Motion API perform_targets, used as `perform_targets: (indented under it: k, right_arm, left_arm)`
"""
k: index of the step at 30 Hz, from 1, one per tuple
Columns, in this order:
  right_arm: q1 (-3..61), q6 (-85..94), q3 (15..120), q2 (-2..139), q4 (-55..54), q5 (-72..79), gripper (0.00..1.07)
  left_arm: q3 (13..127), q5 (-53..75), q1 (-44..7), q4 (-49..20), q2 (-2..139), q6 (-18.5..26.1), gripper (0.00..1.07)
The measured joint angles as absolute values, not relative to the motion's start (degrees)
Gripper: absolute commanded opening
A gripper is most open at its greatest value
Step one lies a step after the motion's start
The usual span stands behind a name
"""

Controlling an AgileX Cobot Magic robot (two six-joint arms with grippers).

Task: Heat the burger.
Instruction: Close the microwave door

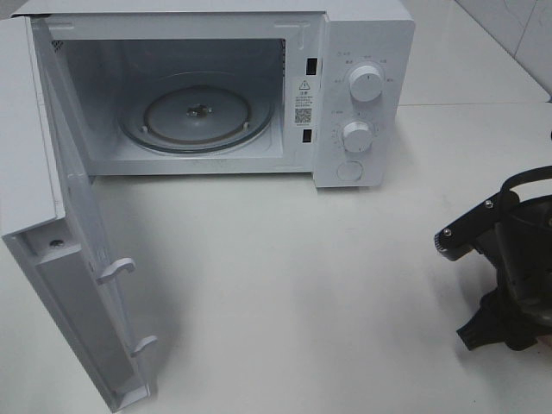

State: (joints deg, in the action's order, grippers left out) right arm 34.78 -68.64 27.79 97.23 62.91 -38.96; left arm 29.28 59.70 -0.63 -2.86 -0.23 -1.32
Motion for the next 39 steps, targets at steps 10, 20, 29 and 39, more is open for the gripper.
perform_targets:
  k: [10,20,29,39]
  right_arm:
    - [35.29,-59.01,27.62,83.14,51.05,-39.13,0.61]
    - [35.29,-32.49,27.90,63.66,26.64,-38.85,0.77]
    - [35.29,-20.45,28.53,49.62,13.41,-43.26,0.76]
    - [35.29,-15.30,33.52,33.63,11.80,-58.27,0.76]
  left_arm:
    - [29.28,59.70,-0.63,-2.86,-0.23,-1.32,0.98]
    - [29.28,59.70,-0.63,-2.86,-0.23,-1.32,0.98]
    - [29.28,59.70,-0.63,-2.86,-0.23,-1.32,0.98]
    - [29.28,59.70,-0.63,-2.86,-0.23,-1.32,0.98]
